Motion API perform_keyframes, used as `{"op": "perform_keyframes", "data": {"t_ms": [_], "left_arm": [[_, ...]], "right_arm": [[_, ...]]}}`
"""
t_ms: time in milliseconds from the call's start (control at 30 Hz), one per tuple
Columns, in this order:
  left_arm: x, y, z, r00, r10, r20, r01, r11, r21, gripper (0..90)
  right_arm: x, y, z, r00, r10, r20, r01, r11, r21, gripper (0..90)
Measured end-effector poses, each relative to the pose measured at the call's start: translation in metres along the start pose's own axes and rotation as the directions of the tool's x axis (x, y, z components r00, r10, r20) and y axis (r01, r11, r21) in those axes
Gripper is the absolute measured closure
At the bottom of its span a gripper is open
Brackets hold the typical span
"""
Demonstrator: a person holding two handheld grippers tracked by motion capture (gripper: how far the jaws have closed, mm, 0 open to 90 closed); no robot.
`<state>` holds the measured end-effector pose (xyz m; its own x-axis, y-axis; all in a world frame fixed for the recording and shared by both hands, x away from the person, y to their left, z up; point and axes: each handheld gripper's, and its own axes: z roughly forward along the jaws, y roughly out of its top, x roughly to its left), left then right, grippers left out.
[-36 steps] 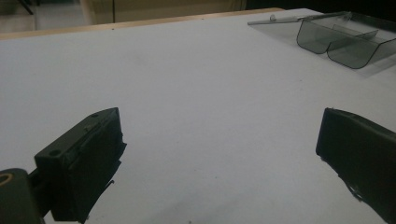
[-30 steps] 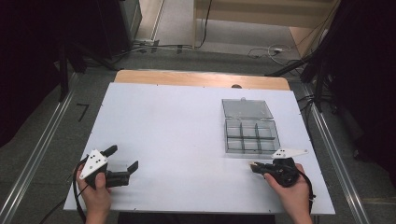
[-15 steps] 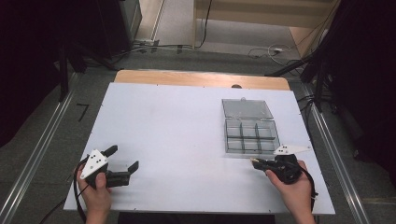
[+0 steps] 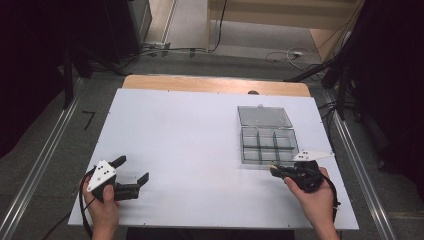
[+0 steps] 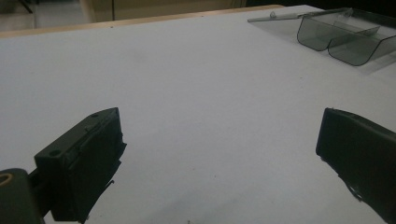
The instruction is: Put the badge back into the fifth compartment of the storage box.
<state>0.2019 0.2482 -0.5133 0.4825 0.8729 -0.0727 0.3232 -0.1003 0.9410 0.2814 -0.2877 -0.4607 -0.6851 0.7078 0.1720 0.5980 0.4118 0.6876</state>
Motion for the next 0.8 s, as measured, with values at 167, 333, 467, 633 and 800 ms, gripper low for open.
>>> {"op": "perform_keyframes", "data": {"t_ms": [167, 333, 467, 633, 800], "left_arm": [[0.000, 0.000, 0.000, 1.0000, 0.001, 0.000, -0.001, 1.0000, 0.000, 1.0], [0.000, 0.000, 0.000, 1.0000, 0.001, 0.000, -0.001, 1.0000, 0.001, 1.1], [0.000, 0.000, 0.001, 1.0000, 0.003, 0.001, -0.003, 1.0000, 0.006, 1.0], [0.000, 0.000, 0.001, 1.0000, 0.002, 0.001, -0.002, 0.9999, 0.010, 1.0], [0.000, 0.000, 0.001, 1.0000, 0.001, 0.002, -0.001, 0.9999, 0.012, 1.0]], "right_arm": [[0.000, 0.003, 0.000, 1.0000, 0.000, 0.005, 0.000, 1.000, -0.006, 79.6], [-0.001, 0.007, 0.001, 1.0000, 0.002, 0.008, -0.002, 1.000, -0.005, 79.6], [-0.003, 0.011, 0.001, 0.9998, 0.008, 0.016, -0.008, 1.000, -0.009, 79.6], [-0.006, 0.016, 0.002, 0.9997, 0.011, 0.023, -0.011, 1.000, -0.013, 79.7], [-0.009, 0.021, 0.006, 0.9994, 0.016, 0.030, -0.016, 1.000, -0.012, 79.6]]}}
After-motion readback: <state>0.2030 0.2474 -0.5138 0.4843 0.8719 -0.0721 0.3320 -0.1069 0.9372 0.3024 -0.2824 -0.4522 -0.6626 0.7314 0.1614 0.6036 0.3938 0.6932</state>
